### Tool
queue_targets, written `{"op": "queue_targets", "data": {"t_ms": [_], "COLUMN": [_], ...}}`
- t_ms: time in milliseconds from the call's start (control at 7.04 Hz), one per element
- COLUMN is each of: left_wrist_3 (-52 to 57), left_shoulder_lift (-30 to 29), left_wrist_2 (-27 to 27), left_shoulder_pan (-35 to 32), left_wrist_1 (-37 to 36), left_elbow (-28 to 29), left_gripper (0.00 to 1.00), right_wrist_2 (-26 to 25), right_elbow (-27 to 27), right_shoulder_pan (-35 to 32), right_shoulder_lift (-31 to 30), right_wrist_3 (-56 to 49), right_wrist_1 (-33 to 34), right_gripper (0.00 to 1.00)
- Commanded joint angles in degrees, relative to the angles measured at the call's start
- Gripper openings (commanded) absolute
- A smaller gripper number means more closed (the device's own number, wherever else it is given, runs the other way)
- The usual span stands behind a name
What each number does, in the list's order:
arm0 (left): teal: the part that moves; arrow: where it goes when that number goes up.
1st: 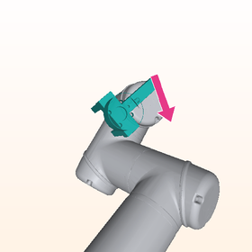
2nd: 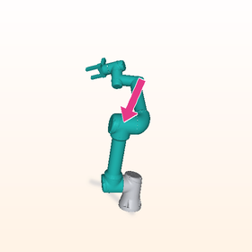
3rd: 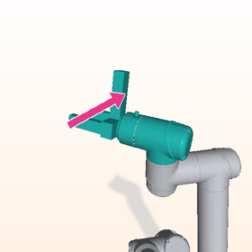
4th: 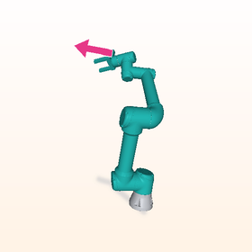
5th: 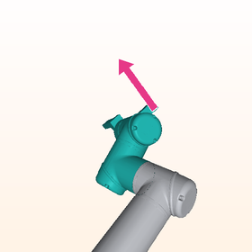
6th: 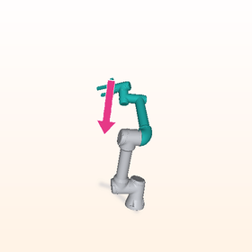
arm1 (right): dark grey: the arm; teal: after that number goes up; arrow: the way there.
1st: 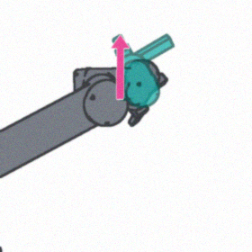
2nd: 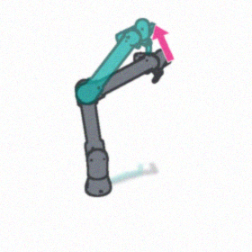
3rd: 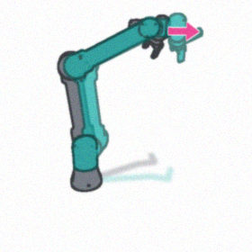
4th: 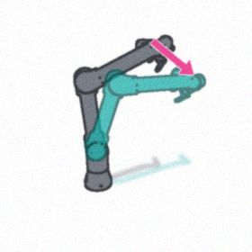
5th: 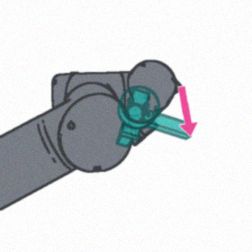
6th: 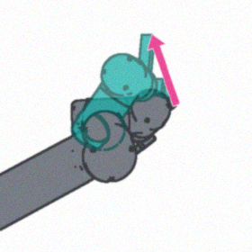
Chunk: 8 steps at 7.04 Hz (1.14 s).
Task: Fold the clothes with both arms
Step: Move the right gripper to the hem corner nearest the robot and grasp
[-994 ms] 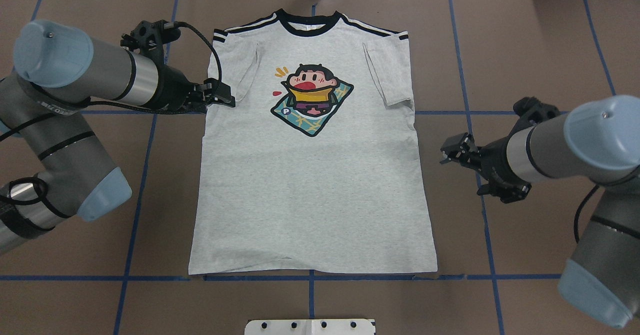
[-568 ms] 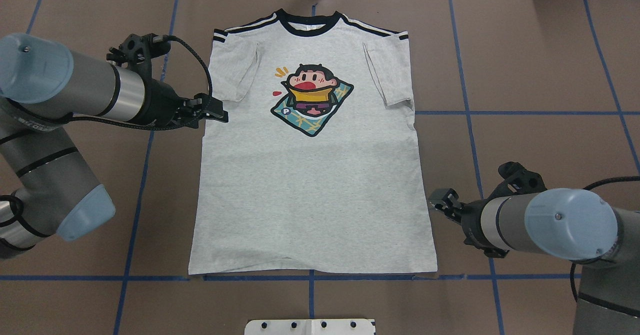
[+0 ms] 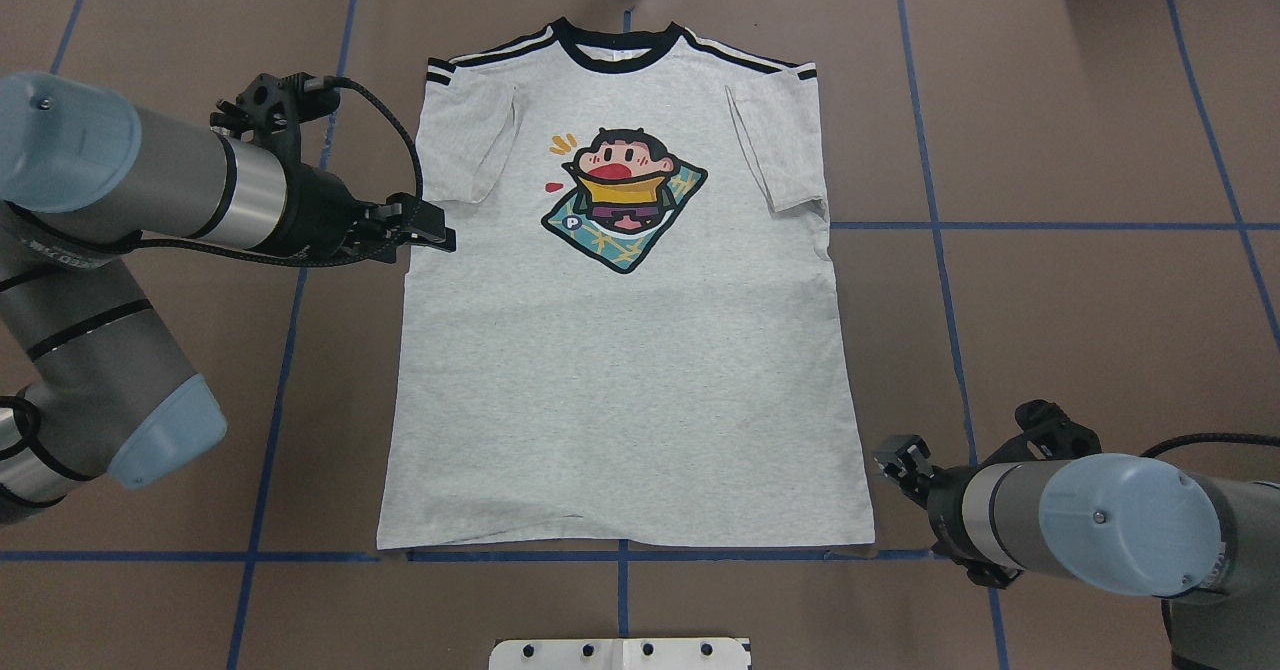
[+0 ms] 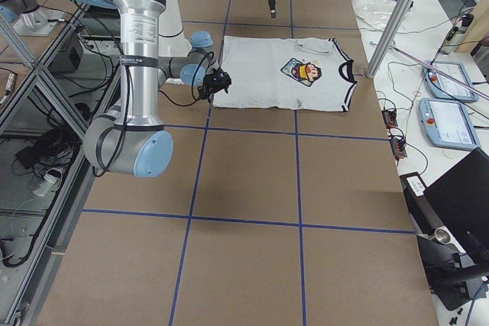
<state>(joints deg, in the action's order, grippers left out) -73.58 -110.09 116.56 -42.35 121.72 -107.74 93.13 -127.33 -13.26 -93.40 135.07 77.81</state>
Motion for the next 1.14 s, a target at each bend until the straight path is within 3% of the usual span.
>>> {"op": "queue_targets", "data": {"t_ms": [0,284,994], "left_wrist_3": [-0.16,-0.07,0.02], "left_shoulder_lift": [-0.04,0.05,1.19], "left_wrist_2": [-0.45,-0.54,-0.63], "left_shoulder_pan": [0.25,0.25,0.25], "left_wrist_1": [0.09,0.01,-0.08], "left_elbow": [-0.80,-1.07,-2.65], "left_gripper": [0.80,0.80,0.80], "right_wrist_2": [0.38,-0.49,-1.99], "right_elbow": [2.33,3.66,6.39], "right_shoulder_pan": [2.35,5.94,5.26], "right_shoulder_lift": [0.06,2.08,4.63], "right_wrist_3": [1.43,1.52,1.08], "right_wrist_1": [-0.29,-0.03,0.06], "right_gripper": [0.90,0.88,0.78]}}
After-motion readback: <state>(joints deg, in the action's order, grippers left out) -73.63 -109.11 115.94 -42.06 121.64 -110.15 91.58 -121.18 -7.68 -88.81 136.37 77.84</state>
